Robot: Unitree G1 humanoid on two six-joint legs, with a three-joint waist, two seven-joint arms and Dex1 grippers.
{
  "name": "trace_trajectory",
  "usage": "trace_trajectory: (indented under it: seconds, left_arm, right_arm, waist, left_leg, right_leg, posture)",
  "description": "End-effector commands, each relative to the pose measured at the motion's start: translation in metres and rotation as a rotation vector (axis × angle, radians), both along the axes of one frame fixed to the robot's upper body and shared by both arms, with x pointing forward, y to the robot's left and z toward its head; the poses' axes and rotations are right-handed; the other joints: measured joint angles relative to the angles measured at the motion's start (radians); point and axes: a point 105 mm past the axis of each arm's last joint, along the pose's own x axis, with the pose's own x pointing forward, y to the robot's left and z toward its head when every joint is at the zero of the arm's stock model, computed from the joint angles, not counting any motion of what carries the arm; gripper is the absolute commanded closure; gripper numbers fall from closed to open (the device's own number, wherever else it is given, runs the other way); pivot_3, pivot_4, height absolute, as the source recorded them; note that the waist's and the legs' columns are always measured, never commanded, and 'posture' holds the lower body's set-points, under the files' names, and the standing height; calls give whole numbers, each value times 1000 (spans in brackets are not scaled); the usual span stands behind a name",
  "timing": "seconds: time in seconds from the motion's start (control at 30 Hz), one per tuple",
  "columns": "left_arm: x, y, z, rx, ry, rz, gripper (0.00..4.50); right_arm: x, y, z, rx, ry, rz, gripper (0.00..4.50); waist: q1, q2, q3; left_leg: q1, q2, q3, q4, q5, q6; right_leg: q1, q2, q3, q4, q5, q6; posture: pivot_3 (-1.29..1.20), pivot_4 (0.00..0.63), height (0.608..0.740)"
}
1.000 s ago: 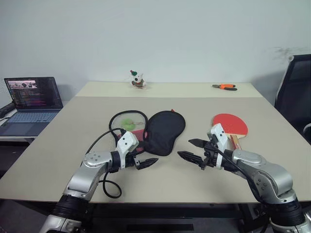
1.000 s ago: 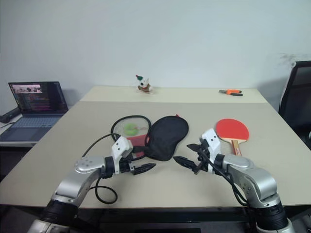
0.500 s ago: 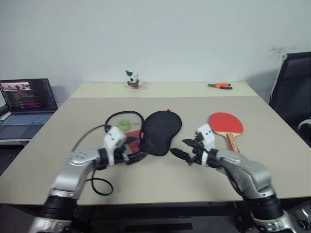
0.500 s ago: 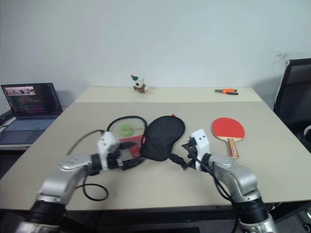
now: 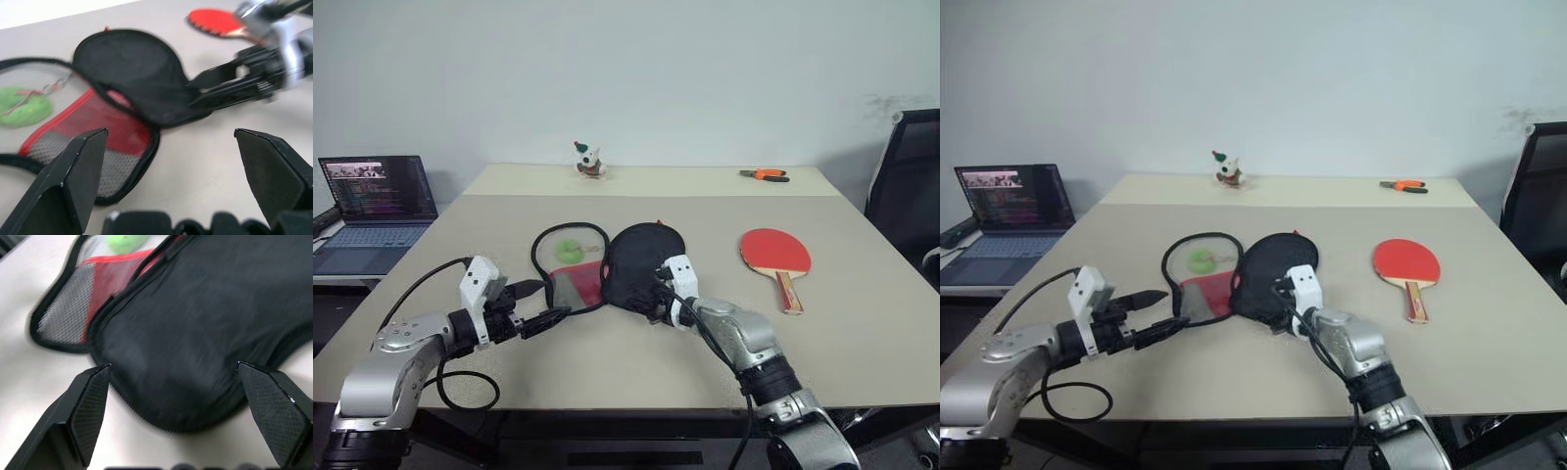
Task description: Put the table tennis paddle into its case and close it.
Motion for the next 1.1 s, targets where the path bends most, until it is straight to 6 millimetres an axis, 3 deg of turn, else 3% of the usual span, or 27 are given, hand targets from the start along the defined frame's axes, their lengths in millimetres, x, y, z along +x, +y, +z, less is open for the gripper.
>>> trace_trajectory:
  seconds: [0.03, 0.43, 0.57, 0.73, 0.93, 1.1]
  left_arm:
    - [-6, 3, 16, 7, -44, -6, 0]
    - [-22, -7, 23, 0, 8, -136, 0]
    - [-18, -12, 22, 15, 5, -149, 0]
    - [-16, -15, 21, 26, 3, -155, 0]
    - [-17, -16, 22, 35, -1, -152, 0]
    - [-18, -17, 21, 37, -2, -145, 0]
  right_arm:
    - [11, -1, 24, 34, -101, -24, 29]
    - [13, -18, 38, 49, -149, -55, 29]
    - [16, -23, 28, 43, -106, -84, 29]
    - [19, -19, 11, 30, -43, -111, 29]
    - [14, -8, 11, 38, -30, -61, 29]
    - [1, 14, 15, 81, -24, 44, 29]
  waist:
    - [0, 0, 0]
    - [1, 0, 0]
    - [1, 0, 0]
    - [0, 0, 0]
    - [-1, 0, 0]
    - [-2, 0, 0]
  left_leg:
    - [0, 0, 0, 0, 0, 0]
    - [-1, 0, 0, -1, 0, 0]
    - [-1, 0, 1, -1, 0, 0]
    - [-1, 0, 1, -1, 0, 0]
    - [-1, 0, 2, -1, 0, 0]
    - [-1, 0, 2, -1, 0, 0]
  right_leg:
    - [0, 0, 0, 0, 0, 0]
    - [-1, -1, 1, 0, 0, 0]
    - [-1, -1, 1, 0, 0, 0]
    - [-1, -1, 1, 0, 0, 0]
    - [-2, 0, 2, 0, 0, 0]
    - [-2, 0, 3, 0, 0, -1]
  posture:
    - [0, 150, 740]
    - [0, 150, 740]
    - [0, 150, 740]
    - [0, 150, 740]
    - [0, 150, 740]
    - [0, 150, 740]
